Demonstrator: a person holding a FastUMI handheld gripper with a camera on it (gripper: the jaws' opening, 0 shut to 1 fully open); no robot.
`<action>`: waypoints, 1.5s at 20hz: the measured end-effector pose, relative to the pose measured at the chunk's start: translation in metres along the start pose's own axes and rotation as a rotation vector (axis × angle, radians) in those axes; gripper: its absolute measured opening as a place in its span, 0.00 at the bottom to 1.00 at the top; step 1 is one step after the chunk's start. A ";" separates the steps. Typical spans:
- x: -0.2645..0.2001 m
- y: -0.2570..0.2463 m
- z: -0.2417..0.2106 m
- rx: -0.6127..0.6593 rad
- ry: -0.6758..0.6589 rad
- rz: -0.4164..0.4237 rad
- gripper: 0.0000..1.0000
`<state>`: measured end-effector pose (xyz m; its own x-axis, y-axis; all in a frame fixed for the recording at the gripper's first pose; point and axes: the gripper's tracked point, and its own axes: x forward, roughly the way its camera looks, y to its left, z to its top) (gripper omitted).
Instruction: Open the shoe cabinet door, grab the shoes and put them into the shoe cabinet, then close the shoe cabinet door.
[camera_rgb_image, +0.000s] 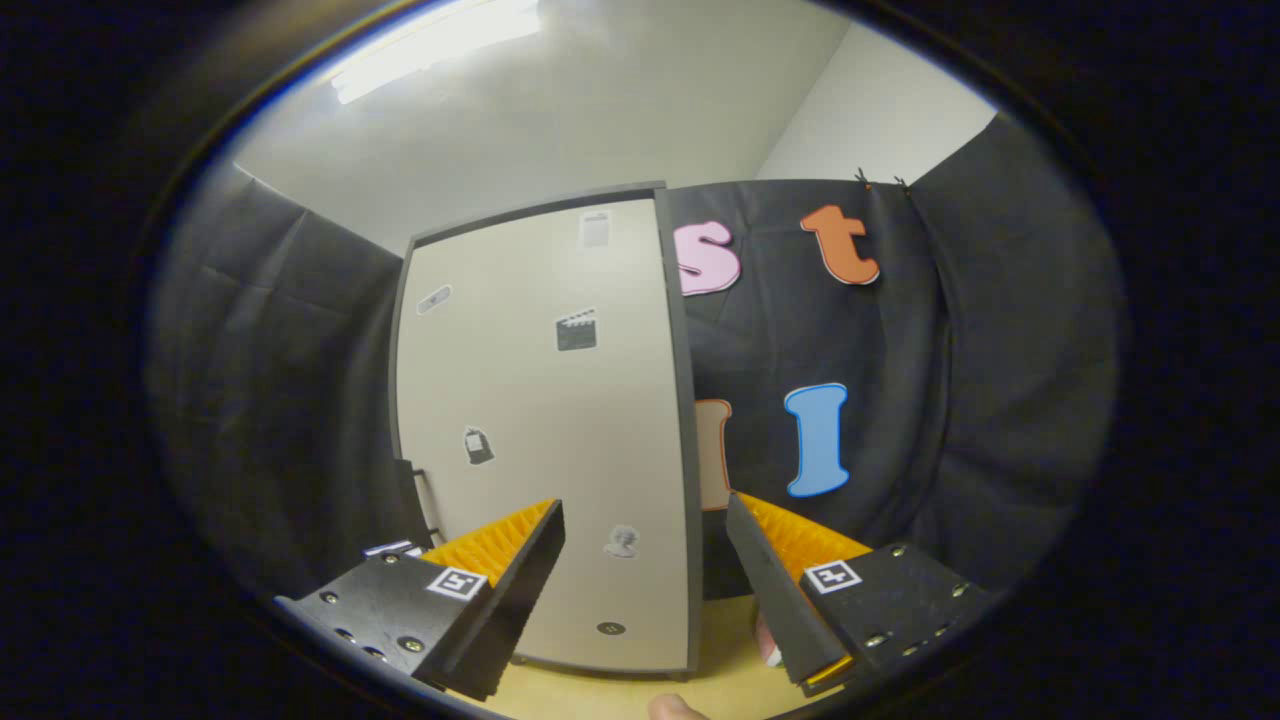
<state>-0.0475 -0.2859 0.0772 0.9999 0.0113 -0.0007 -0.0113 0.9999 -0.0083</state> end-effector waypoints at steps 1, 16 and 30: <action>-0.001 -0.015 -0.002 0.031 -0.001 0.000 1.00; 0.025 -0.325 -0.101 0.012 -0.193 -0.298 0.99; 0.009 -0.446 -0.304 -0.211 -0.082 -0.302 1.00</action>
